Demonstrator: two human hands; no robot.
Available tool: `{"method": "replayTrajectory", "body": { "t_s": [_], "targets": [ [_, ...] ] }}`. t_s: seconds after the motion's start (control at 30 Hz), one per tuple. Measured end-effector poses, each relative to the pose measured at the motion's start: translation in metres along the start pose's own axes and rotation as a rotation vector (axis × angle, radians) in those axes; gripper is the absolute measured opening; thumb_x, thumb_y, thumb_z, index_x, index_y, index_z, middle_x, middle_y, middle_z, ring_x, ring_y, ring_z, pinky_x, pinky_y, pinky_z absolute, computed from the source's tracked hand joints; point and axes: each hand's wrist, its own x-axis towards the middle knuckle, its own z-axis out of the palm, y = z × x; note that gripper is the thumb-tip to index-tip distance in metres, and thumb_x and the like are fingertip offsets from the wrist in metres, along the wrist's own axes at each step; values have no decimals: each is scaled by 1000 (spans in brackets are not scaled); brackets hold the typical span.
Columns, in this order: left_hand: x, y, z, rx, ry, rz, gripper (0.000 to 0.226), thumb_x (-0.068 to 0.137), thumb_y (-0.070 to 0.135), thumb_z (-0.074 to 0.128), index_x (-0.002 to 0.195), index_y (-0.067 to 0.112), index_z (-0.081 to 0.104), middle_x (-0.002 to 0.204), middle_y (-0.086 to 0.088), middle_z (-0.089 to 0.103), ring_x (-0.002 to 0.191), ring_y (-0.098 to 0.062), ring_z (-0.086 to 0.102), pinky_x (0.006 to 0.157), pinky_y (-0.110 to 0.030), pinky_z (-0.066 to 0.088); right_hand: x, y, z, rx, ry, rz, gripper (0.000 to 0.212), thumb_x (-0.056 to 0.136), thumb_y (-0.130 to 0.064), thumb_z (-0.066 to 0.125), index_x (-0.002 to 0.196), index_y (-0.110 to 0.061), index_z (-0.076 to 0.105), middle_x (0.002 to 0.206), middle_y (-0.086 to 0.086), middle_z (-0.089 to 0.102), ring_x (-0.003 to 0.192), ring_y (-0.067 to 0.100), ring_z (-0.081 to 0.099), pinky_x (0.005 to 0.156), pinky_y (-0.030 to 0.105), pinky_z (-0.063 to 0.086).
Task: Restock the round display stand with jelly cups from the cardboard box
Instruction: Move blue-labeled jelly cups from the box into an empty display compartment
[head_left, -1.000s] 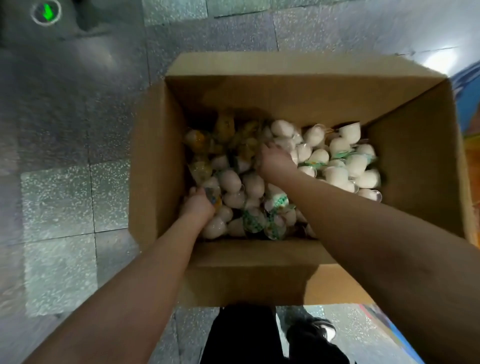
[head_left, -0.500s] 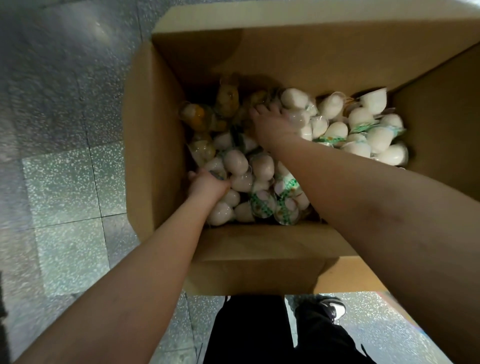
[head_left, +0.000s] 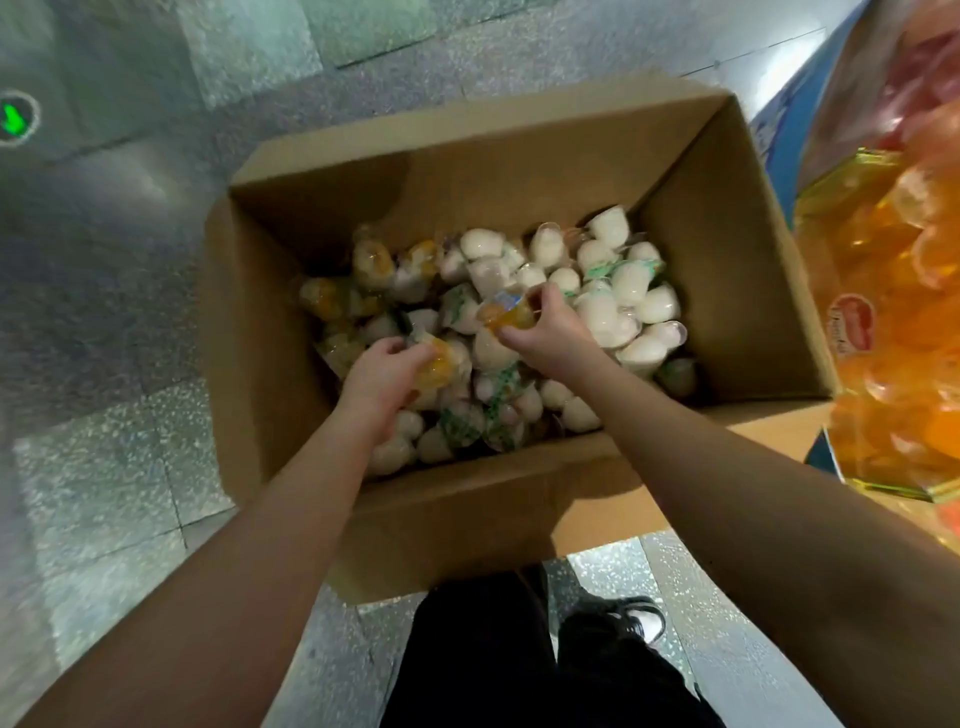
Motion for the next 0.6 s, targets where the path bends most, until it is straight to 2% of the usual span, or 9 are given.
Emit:
{"method": "replayTrajectory", "body": {
  "t_s": [0.1,0.2,0.27,0.3,0.33,0.4,0.47,0.53,0.6],
  "targets": [
    [-29,23,44,-69,-126,48,73,62,49,78,125,17,63,121,-7,65,107,-26,63,97,-48,52,-56,29,-46,114,97,67,47,81,-48,70,114,-25,44,97,-6,61,82,13,60,65,31,44],
    [-78,47,102,-71,-296,102,42,82,33,72,121,17,63,115,-4,69,101,-18,65,86,-34,51,-119,59,-99,191,214,106,43,87,-41,68,117,-23,42,90,-10,58,69,3,57,57,23,44],
    [-112,57,146,-61,-399,117,32,91,25,65,122,19,60,112,2,67,96,-12,61,74,-28,43,-161,84,-135,235,328,129,42,88,-37,68,119,-21,43,87,-13,55,67,-2,56,53,13,42],
    [-130,60,168,-52,-440,123,31,92,25,63,122,21,59,111,4,65,94,-10,59,72,-26,40,-181,98,-153,252,388,144,42,88,-37,68,118,-22,44,88,-13,55,71,-2,57,57,10,43],
    [-149,63,190,-49,-482,124,28,92,26,62,120,23,60,110,5,64,94,-10,57,72,-26,40,-203,110,-170,271,444,160,42,87,-39,68,117,-23,44,90,-13,57,78,1,60,65,12,47],
    [-185,62,234,-38,-557,143,16,92,29,61,107,26,64,106,3,67,95,-13,58,79,-28,41,-246,140,-201,327,539,191,43,85,-43,69,118,-25,46,99,-8,61,91,14,63,79,29,51],
    [-224,58,276,-29,-629,181,11,92,31,59,99,25,65,91,6,68,84,-11,56,74,-28,37,-292,168,-230,363,629,215,45,82,-47,69,118,-29,47,105,-6,63,95,17,63,84,34,49],
    [-264,52,317,-29,-704,192,17,94,30,58,108,23,65,92,6,68,81,-10,56,67,-26,34,-342,195,-256,378,716,242,46,81,-51,69,117,-32,49,108,-5,65,94,19,65,83,34,50],
    [-301,43,356,-37,-785,164,29,94,28,59,123,21,61,105,1,69,86,-12,61,66,-23,41,-388,225,-277,384,789,267,52,80,-55,69,122,-30,52,112,-3,67,96,20,66,86,36,52]
  ]
}}
